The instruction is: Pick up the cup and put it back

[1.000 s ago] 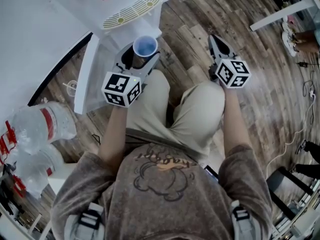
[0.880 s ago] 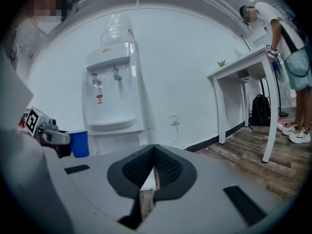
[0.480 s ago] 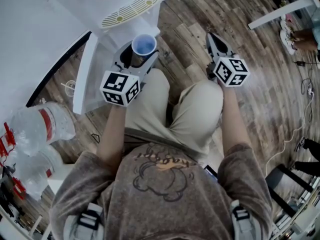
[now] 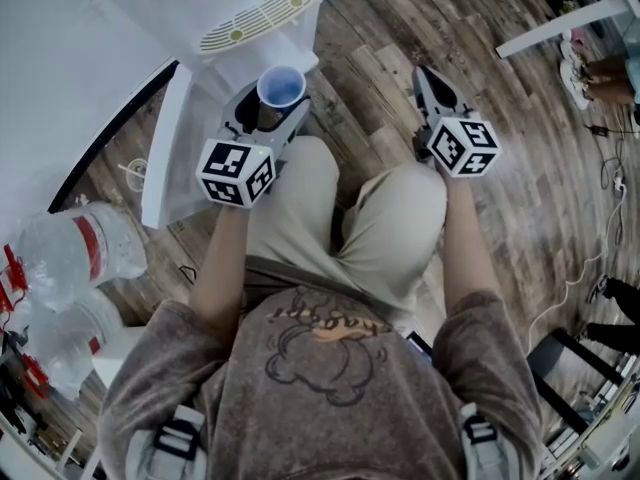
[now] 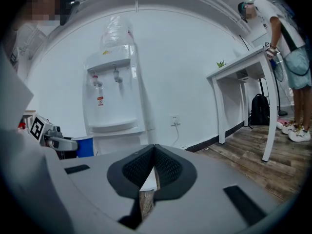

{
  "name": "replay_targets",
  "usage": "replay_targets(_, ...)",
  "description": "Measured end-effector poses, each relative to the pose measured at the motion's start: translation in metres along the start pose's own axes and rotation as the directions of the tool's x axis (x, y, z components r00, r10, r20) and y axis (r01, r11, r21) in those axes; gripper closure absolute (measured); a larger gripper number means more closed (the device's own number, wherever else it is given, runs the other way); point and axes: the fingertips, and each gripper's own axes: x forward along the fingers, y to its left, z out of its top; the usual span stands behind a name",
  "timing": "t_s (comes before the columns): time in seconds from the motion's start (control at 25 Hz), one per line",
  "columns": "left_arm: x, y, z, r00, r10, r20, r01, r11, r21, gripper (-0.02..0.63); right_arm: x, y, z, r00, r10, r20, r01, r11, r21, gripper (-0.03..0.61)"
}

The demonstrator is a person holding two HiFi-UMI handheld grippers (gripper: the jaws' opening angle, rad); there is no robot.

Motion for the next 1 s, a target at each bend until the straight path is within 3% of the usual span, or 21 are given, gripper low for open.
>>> replay_targets(0.4,0.017,0.040,-0.018,0.998,0.069,0.011,-0.069,0.998,0.015,0.287,0.000,0.011,0.001,0.999,0.046,0.000,-0.046,0.999,0.001,0.577)
replay_targets(1.0,0.080,0.119,-0.082,0.983,0.183,0.016,-0.183,0.983,0.012,0.287,-0.032,0.018,0.013,0.997,0.061,0.052,-0.061,0.998,0.012,0.577)
